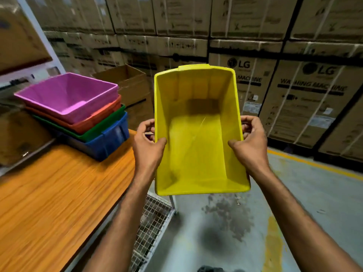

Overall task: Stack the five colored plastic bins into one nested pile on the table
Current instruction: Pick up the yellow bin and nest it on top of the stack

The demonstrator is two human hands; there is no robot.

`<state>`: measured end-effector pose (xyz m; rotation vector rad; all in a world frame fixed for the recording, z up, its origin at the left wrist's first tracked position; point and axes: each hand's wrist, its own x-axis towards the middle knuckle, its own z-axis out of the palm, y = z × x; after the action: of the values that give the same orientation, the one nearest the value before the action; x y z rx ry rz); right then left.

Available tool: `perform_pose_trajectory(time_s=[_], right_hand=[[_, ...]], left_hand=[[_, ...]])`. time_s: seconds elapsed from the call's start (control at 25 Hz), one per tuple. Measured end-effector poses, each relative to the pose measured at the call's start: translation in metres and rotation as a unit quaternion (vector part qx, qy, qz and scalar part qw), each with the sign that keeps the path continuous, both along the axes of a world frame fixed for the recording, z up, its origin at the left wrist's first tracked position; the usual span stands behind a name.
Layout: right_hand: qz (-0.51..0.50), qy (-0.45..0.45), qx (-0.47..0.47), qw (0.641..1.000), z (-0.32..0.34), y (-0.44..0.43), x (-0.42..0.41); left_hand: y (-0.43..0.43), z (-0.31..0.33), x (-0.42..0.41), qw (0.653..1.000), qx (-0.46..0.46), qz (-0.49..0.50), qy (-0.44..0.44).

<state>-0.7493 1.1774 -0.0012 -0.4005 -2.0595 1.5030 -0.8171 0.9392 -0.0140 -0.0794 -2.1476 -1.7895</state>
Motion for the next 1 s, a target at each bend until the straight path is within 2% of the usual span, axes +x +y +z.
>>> perform_pose_trajectory(time_s=[0.2, 0.36, 0.56, 0.68, 1.0], right_hand=[[0.046, 0.089, 0.012, 0.995, 0.024, 0.0, -0.102], [0.099, 0.181, 0.028, 0.978, 0.042, -0.003, -0.199], [0.176, 0.239, 0.023, 0.955, 0.076, -0.013, -0.312], [0.247, 0.277, 0.004, 0.929, 0.105, -0.035, -0.365], [0.364, 0.353, -0.011, 0.862, 0.164, -0.148, -0.43]], left_hand=[[-0.004, 0.026, -0.07, 0.99, -0.021, 0.09, 0.107], [-0.001, 0.048, -0.13, 0.962, -0.023, 0.191, 0.194], [-0.006, 0.078, -0.191, 0.922, -0.048, 0.305, 0.233], [-0.017, 0.106, -0.213, 0.891, -0.051, 0.368, 0.263], [-0.107, 0.165, -0.214, 0.821, -0.11, 0.476, 0.297]])
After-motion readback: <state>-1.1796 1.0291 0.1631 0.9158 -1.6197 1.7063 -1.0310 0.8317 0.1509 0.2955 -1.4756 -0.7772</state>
